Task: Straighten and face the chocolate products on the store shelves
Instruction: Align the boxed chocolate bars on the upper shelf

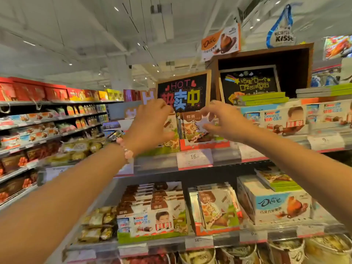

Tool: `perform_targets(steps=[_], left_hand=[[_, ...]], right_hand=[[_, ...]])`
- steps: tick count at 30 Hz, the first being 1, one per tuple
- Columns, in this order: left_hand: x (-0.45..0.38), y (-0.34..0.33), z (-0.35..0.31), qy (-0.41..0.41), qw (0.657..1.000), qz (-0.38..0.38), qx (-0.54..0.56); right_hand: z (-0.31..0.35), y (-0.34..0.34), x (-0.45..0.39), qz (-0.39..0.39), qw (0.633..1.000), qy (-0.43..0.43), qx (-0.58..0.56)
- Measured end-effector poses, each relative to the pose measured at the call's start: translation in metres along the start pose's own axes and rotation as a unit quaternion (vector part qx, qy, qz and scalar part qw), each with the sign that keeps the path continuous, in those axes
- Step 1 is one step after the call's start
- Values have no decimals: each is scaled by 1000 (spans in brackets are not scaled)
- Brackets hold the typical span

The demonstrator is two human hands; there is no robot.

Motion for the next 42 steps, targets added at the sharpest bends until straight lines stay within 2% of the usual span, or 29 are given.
perform_targets(steps=[3, 7, 11, 15, 20, 25, 32, 38, 42], left_hand=[[-17, -11, 17, -4, 998, 43, -48], [-26, -24, 35, 3, 996, 92, -18], [-26, -29, 43, 7, 991, 110, 79], [-22, -25, 46, 23, 983, 113, 140], [-19, -20, 50, 17, 983, 146, 114], [-10, -15, 62, 30, 994, 99, 23], [-7, -12, 64, 70, 986, 133, 65], [-15, -9, 76, 90, 977, 178, 72], [-15, 6, 86, 113, 971, 160, 138]], right_hand=[[3, -10, -28, 9, 993, 37, 110], [-6, -22, -52, 98, 979, 4, 177], [-18, -25, -55, 160, 981, -33, 101], [-18, -26, -58, 157, 987, -10, 43], [-15, -26, -68, 172, 983, 35, 44], [-13, -22, -68, 188, 980, 55, -16], [-13, 21, -79, 130, 983, 46, -120], [2, 11, -82, 118, 973, 49, -192], [11, 4, -90, 72, 976, 49, -201]])
Point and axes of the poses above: each hand's wrist, its own x-axis away from the middle knuckle, its own y-axis out of the back of the hand, z = x × y, the point moved 6 cm from there along -x, towards the middle knuckle, and after that the axes turned 5 degrees about -z, right-handed, at the moved point
